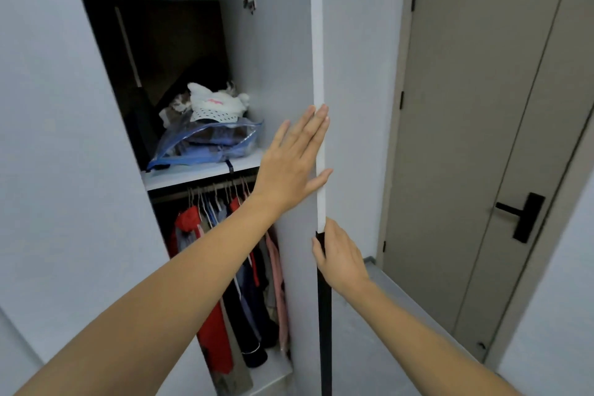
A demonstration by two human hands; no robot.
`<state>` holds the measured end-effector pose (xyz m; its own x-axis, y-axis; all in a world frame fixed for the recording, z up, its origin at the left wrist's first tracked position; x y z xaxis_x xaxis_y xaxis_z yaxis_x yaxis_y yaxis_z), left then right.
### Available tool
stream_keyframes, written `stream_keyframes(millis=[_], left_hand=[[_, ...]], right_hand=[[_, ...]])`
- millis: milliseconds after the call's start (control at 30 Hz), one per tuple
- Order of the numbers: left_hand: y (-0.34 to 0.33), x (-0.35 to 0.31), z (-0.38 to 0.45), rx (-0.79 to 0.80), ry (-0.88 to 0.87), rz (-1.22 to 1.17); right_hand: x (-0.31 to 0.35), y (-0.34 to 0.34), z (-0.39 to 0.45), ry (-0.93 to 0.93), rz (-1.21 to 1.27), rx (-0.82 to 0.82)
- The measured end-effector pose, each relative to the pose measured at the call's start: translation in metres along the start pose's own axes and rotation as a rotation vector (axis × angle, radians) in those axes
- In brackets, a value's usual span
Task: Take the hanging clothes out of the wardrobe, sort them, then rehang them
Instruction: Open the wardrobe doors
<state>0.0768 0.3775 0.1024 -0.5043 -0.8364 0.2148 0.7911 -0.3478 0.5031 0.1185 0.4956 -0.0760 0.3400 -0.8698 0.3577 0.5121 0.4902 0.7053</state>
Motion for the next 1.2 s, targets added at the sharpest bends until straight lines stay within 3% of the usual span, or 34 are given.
stream_keyframes(millis=[233, 500, 600, 800, 900, 1200], left_hand=[[-0.013, -0.027, 0.017, 0.054, 0.019, -0.018], [0.003, 0.013, 0.000, 0.048, -0.054, -0.027], [0.004, 0.046, -0.017, 0.082, -0.027, 0.001], [0.001, 0.126, -0.043, 0.164, 0.063, 0.084], [0.002, 0.174, -0.050, 0.192, 0.078, 0.146], [-0.021, 0.350, -0.042, 0.213, 0.032, 0.368]], right_hand=[[-0.028, 0.027, 0.001, -0.024, -0.019, 0.060], [0.009, 0.015, -0.027, -0.043, -0.032, -0.222], [0.032, 0.002, -0.037, 0.034, -0.025, -0.223], [0.063, -0.058, -0.019, 0.111, 0.163, -0.059], [0.083, -0.095, 0.009, 0.155, 0.212, 0.046], [0.172, -0.207, 0.144, 0.137, 0.446, 0.152]])
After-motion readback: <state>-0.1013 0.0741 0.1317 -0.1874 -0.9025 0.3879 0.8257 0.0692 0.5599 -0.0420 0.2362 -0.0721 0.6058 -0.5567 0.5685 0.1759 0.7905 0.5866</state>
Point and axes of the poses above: each hand's wrist, its own z-axis towards the middle knuckle, its own y-axis out of the back of the hand, x = y × z, the point moved 3 cm from there along z, towards the middle knuckle, and after that the axes turned 12 degrees about y, right-handed, at the moved point
